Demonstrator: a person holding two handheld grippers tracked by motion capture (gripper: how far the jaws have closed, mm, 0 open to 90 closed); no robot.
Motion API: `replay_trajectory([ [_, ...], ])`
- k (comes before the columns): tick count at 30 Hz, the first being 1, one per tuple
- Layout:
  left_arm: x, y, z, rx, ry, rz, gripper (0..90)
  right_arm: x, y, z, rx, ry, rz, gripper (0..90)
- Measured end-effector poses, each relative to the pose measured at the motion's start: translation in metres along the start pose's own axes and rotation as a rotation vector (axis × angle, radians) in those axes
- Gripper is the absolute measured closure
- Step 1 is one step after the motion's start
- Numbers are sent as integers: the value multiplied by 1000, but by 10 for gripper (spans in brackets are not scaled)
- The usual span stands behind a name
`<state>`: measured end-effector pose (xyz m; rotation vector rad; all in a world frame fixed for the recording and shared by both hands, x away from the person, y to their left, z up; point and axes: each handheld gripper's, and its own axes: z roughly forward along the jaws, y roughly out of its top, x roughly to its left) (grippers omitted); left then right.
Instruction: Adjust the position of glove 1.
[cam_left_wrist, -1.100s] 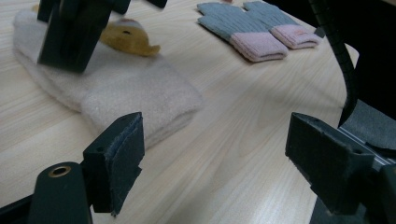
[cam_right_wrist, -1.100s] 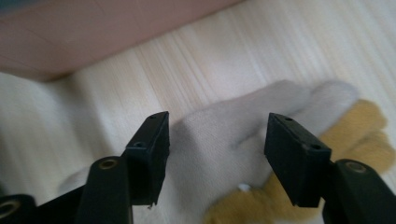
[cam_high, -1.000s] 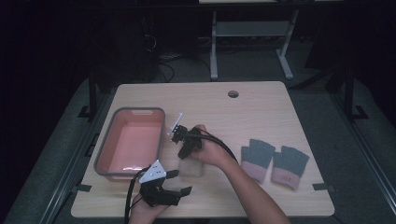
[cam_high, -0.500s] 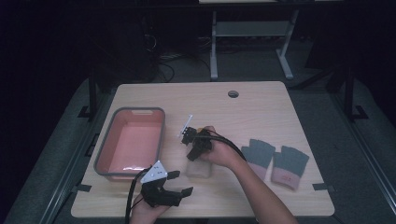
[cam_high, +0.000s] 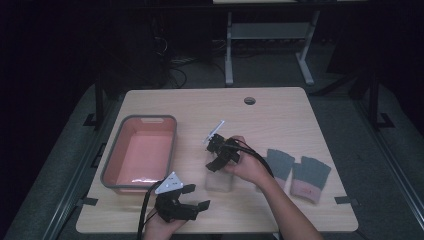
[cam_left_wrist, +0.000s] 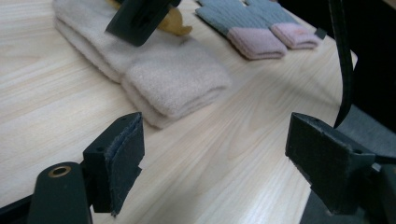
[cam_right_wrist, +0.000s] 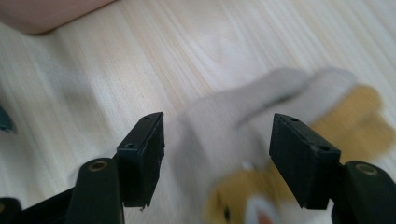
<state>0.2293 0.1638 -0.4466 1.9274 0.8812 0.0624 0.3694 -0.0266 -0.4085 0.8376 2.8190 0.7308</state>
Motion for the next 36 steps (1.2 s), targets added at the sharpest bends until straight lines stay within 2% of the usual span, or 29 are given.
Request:
replay_trajectory([
  [1,0,0,0,2,-6,-6,200,0,0,0,0,0,0,352],
  [2,-1,2,0,12,-7,-18,220,-2,-6,-7,-26,3,33,352],
  [3,-1,2,0,12,-7,-18,219,-2,-6,-7,-26,3,33,352],
  [4,-1,2,0,9,-5,-29,220,-5,-14,-15,-46,5,86,352],
  [5,-1,3,1,13,-5,-46,220,-5,-14,-15,-46,5,86,352],
  [7,0,7,2,23,7,-45,218,-8,-27,-25,-78,22,162,329],
  [9,1,12,4,37,13,-42,217,-9,-31,-28,-83,29,178,325],
  [11,0,18,6,40,54,-49,217,-9,-38,-32,-88,27,207,311],
  [14,3,29,10,59,73,-55,217,-8,-49,-36,-105,28,246,311],
  [16,6,36,14,58,73,-73,217,-7,-54,-37,-122,30,268,311],
  [17,8,39,16,60,66,-94,217,-6,-58,-37,-137,42,299,328],
  [19,10,45,19,60,72,-119,217,-6,-61,-37,-142,44,316,333],
  [23,17,54,29,82,103,-141,242,-8,-71,-35,-166,40,390,340],
  [26,24,56,38,105,122,-159,248,-8,-79,-31,-173,59,438,340],
  [28,29,56,42,125,132,-169,248,-8,-82,-30,-174,61,446,340],
  [29,31,56,44,130,135,-184,248,-8,-84,-29,-182,62,455,341],
  [31,37,57,47,127,119,-242,255,-9,-89,-27,-196,73,486,347],
  [34,45,57,49,128,99,-294,291,-9,-91,-24,-199,91,504,349],
  [36,48,56,52,135,86,-316,327,-8,-93,-18,-199,96,524,358],
])
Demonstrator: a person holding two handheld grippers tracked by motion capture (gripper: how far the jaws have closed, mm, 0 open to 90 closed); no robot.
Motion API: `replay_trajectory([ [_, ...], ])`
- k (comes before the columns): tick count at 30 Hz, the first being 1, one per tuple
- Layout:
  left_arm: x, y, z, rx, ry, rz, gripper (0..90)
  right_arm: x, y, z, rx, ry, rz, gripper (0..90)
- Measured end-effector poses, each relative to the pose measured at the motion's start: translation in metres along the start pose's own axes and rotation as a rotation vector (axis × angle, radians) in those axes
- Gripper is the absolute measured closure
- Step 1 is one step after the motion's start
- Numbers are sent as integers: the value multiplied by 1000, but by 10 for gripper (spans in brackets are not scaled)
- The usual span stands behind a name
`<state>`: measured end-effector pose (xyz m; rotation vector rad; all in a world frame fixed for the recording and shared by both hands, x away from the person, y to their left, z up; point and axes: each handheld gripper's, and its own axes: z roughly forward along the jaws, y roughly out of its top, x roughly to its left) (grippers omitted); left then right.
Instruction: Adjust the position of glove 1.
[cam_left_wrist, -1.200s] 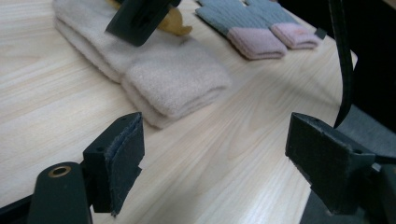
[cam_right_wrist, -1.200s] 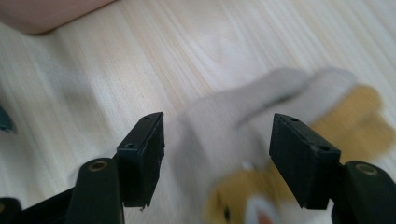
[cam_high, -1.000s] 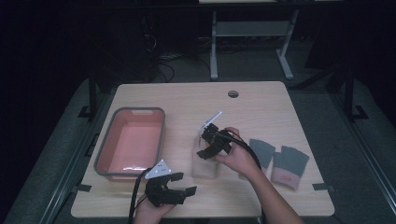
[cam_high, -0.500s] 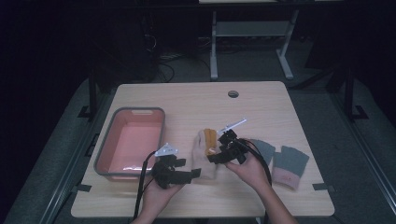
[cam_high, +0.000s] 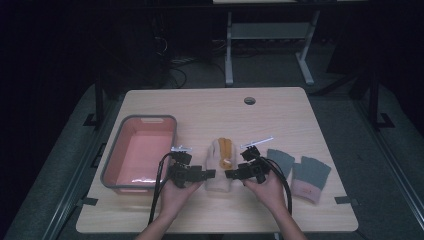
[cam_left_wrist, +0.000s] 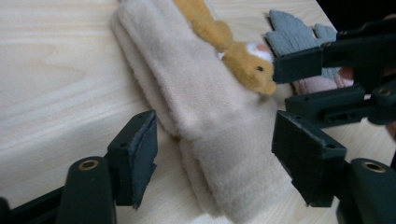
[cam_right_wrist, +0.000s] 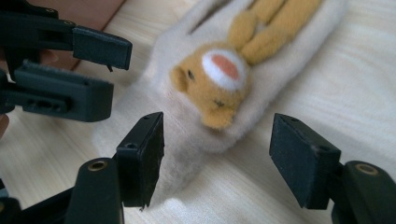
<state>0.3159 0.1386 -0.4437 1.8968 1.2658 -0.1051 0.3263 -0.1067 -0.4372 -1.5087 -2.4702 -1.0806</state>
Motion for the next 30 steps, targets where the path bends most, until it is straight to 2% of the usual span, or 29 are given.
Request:
replay_trajectory([
  [1,0,0,2,8,-2,-3,336,0,-1,0,-5,4,20,372],
  [4,1,0,6,25,-4,-8,354,-3,-3,1,-18,15,38,395],
  [6,1,0,8,31,-4,-14,366,-5,-6,2,-26,39,78,416],
  [8,2,0,11,46,-6,-8,379,-5,-6,3,-26,43,91,421],
  [12,3,-1,14,58,-25,-25,391,-7,-9,8,-28,61,119,443],
  [15,6,-2,18,70,-38,-48,414,-8,-11,11,-36,83,160,465],
  [18,8,-3,20,83,-43,-60,430,-9,-12,12,-39,87,163,468],
  [23,10,-3,21,97,-72,-70,519,-10,-15,16,-30,94,190,471],
  [30,12,-3,22,110,-76,-69,579,-8,-18,17,-22,87,201,403],
])
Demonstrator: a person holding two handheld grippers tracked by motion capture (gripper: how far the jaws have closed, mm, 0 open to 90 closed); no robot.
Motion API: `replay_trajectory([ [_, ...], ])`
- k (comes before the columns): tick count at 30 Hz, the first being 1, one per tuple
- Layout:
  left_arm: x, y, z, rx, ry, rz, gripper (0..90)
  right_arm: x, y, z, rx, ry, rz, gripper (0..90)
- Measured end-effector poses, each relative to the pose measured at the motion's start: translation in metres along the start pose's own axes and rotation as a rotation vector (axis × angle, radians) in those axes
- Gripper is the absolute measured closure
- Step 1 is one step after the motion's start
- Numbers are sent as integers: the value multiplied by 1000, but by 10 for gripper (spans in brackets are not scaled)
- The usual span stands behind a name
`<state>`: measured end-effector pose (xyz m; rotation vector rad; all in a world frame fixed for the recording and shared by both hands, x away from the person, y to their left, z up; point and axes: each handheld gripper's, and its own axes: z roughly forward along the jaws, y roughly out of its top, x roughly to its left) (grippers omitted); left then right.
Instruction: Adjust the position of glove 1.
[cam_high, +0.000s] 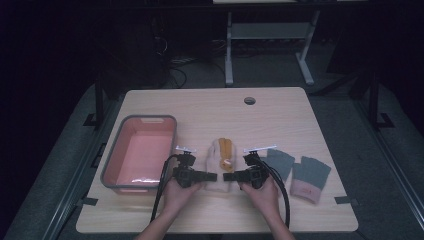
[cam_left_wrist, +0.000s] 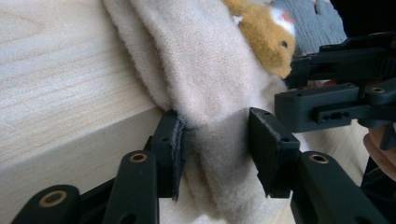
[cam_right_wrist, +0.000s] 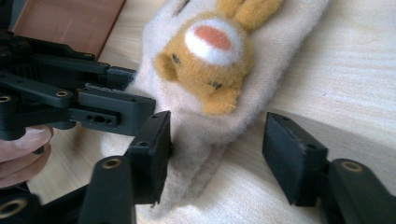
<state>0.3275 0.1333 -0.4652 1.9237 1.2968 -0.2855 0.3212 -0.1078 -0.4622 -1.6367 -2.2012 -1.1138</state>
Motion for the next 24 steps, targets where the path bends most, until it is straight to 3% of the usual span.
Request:
replay_trajectory([
  [1,0,0,0,1,1,0,590,1,0,0,-4,-12,-9,352],
  [5,1,0,0,4,2,1,599,5,-1,0,-7,-30,-25,288],
  [10,0,0,0,2,8,6,600,7,-1,2,-23,-45,-13,266],
  [14,0,0,1,2,5,1,604,3,-2,0,-41,-53,4,356],
  [16,0,0,1,0,5,0,608,2,-2,1,-45,-18,42,415],
  [24,1,1,2,2,0,-3,635,1,-4,12,-60,62,115,575],
])
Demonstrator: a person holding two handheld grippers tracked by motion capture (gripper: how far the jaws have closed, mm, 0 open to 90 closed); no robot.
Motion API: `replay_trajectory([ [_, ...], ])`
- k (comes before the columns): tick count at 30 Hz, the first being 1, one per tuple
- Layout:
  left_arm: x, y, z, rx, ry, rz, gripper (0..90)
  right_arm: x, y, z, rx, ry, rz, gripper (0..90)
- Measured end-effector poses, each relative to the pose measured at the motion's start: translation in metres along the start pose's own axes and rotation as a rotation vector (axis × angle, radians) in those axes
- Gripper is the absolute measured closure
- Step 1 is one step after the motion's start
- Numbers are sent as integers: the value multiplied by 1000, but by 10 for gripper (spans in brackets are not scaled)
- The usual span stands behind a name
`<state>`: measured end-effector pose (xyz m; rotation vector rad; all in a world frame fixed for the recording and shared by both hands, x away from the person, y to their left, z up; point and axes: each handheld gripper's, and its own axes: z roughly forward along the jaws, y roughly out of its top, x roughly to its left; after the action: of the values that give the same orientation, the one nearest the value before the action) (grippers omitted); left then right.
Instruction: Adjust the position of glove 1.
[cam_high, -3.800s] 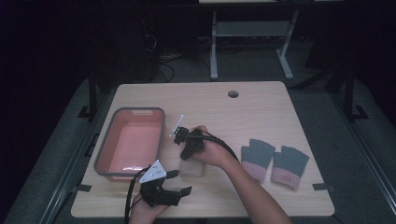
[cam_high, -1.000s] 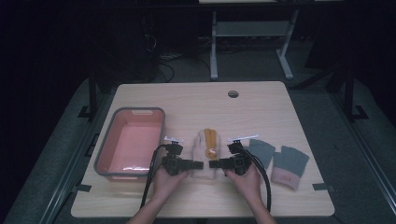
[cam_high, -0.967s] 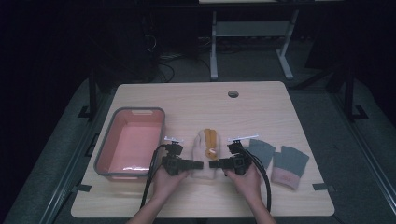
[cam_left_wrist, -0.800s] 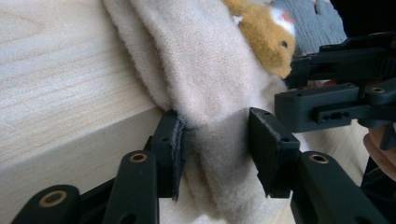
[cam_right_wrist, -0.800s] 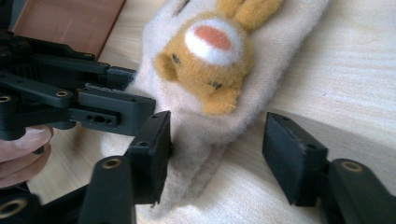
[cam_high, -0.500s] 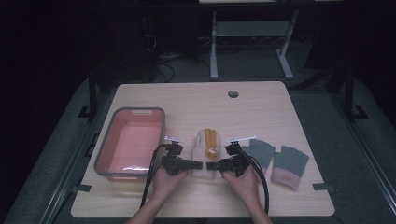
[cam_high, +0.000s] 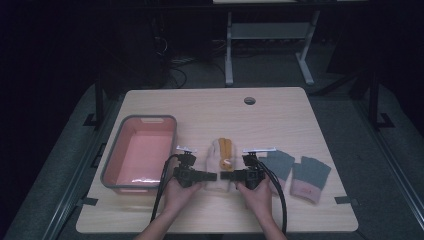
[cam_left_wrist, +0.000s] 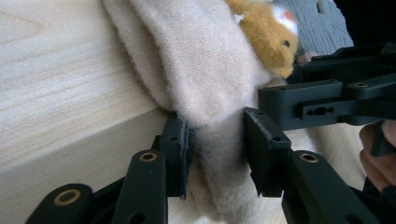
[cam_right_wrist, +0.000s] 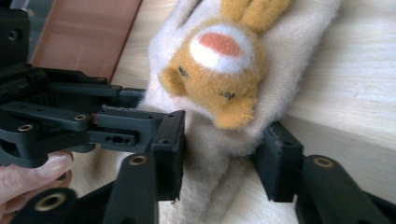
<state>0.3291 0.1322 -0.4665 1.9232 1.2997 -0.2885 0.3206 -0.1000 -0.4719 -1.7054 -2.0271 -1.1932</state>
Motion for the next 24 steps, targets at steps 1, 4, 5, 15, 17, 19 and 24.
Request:
replay_trajectory([
  [1,0,0,0,-1,-2,-4,635,0,0,0,0,0,0,575],
  [4,1,1,1,-7,-5,-13,645,-1,0,3,-8,15,13,611],
  [5,1,1,2,-9,-6,-17,648,-2,0,3,-6,19,18,622],
  [15,1,1,3,-27,-15,-35,664,-6,4,4,2,46,20,726],
  [17,0,1,3,-33,-15,-30,671,-5,6,2,10,53,14,755],
  [19,0,2,3,-38,-27,-38,679,-5,8,1,22,57,3,765],
  [24,0,3,2,-39,-45,-45,688,-3,12,-2,32,54,-19,775],
])
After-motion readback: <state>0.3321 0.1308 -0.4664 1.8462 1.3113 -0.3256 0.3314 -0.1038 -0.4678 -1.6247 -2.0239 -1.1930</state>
